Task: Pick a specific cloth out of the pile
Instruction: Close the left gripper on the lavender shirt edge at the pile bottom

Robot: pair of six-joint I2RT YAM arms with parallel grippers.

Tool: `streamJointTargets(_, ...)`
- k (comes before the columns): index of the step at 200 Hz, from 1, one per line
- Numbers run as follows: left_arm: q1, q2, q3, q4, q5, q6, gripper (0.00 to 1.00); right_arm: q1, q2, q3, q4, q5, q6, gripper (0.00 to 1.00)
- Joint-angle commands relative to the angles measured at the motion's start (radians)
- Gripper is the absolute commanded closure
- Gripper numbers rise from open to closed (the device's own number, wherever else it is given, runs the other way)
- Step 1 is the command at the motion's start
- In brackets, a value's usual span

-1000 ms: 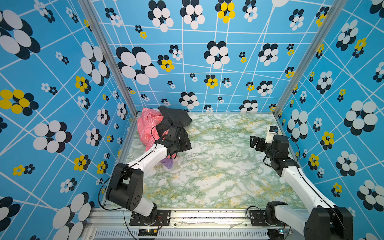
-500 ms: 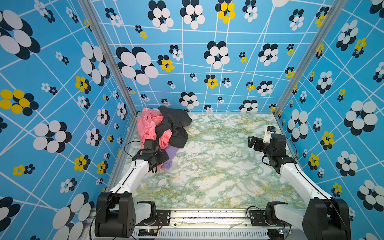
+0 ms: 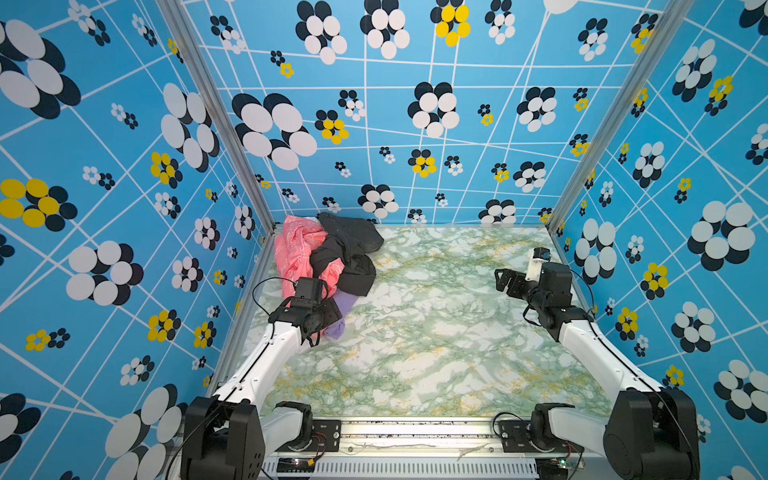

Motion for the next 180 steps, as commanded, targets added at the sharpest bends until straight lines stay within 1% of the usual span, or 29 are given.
streamJointTargets(1,-0.056,0.008,-0.02,-0.017,-0.026,-0.195,0.28,-0.005,-0.021,0.009,-0.025,-0.008,0.007,0.01)
streamJointTargets(28,-0.086,-0.006,-0.107,0.052,0.0,-0.41,0.3,-0.006,-0.033,-0.007,-0.026,-0.006,0.006,0.01)
streamJointTargets(47,-0.093,-0.006,-0.142,0.078,-0.002,-0.495,0.32,-0.007,-0.038,-0.012,-0.025,-0.006,0.01,0.01)
streamJointTargets(68,-0.092,-0.003,-0.158,0.101,-0.016,-0.525,0.34,-0.005,-0.044,-0.013,-0.03,-0.009,0.014,0.01)
streamJointTargets(83,-0.086,0.005,-0.172,0.128,-0.02,-0.54,0.38,-0.005,-0.05,-0.014,-0.037,-0.009,0.013,0.01)
streamJointTargets(131,-0.037,0.05,-0.238,0.25,0.032,-0.595,0.51,-0.005,-0.082,-0.024,-0.052,-0.018,-0.006,0.01)
streamJointTargets(158,-0.022,0.074,-0.251,0.284,0.033,-0.596,0.53,-0.003,-0.098,-0.032,-0.043,-0.052,-0.029,0.01)
streamJointTargets(166,-0.017,0.082,-0.257,0.297,0.034,-0.6,0.56,-0.001,-0.102,-0.037,-0.037,-0.063,-0.038,0.01)
streamJointTargets(169,-0.016,0.085,-0.262,0.304,0.035,-0.602,0.6,0.0,-0.103,-0.037,-0.035,-0.068,-0.042,0.01)
streamJointTargets(180,-0.007,0.097,-0.279,0.336,0.04,-0.615,0.66,0.006,-0.111,-0.044,-0.022,-0.092,-0.061,0.01)
